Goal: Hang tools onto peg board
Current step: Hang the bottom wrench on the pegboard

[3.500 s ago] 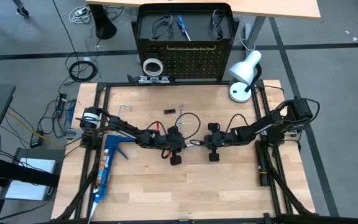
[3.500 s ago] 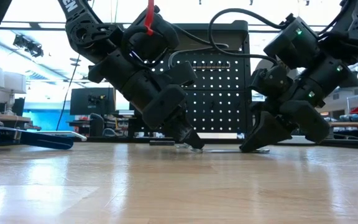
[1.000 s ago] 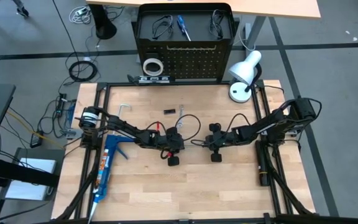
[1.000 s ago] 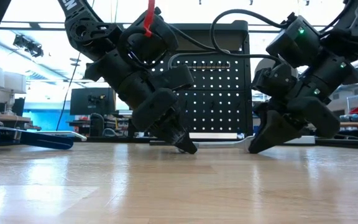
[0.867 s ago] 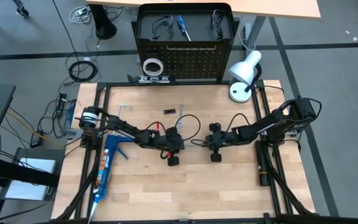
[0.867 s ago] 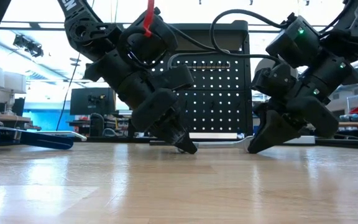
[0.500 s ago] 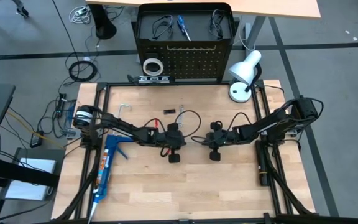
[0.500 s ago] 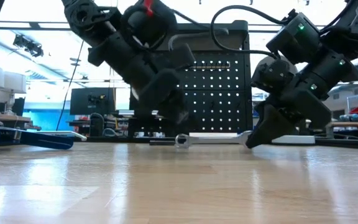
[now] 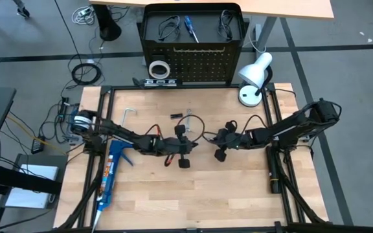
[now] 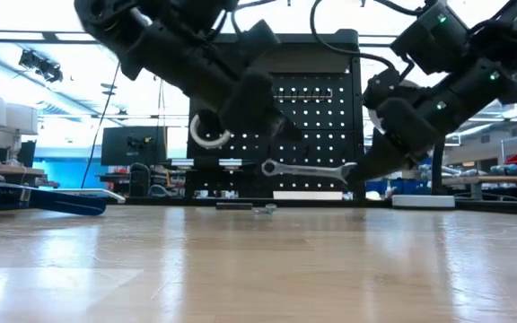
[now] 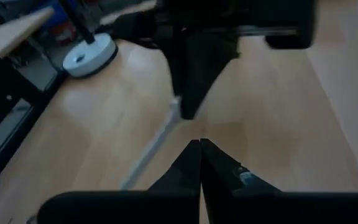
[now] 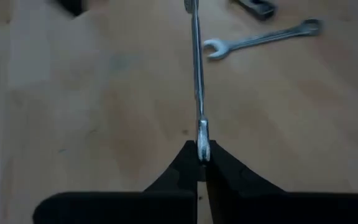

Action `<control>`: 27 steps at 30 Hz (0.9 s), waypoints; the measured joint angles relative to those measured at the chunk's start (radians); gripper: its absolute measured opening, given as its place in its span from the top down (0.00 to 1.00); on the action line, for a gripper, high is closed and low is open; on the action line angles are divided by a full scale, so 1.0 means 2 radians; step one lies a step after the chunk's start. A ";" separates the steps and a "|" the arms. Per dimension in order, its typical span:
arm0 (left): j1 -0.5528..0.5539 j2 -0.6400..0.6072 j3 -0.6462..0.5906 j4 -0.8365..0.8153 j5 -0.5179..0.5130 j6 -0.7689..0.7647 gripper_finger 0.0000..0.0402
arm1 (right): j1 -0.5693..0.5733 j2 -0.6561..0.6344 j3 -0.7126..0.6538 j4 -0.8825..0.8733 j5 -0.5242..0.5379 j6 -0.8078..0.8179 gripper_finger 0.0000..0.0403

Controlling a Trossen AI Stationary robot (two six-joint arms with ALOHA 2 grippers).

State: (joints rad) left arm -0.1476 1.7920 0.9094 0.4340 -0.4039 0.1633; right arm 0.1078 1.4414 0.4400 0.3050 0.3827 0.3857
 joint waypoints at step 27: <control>0.031 -0.103 -0.274 0.529 -0.120 0.100 0.98 | -0.029 -0.010 0.000 0.153 0.141 0.096 0.94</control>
State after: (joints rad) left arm -0.0855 1.5865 0.3620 1.4918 -0.6431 0.3637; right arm 0.0490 1.4219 0.4408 0.6106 0.6656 0.5771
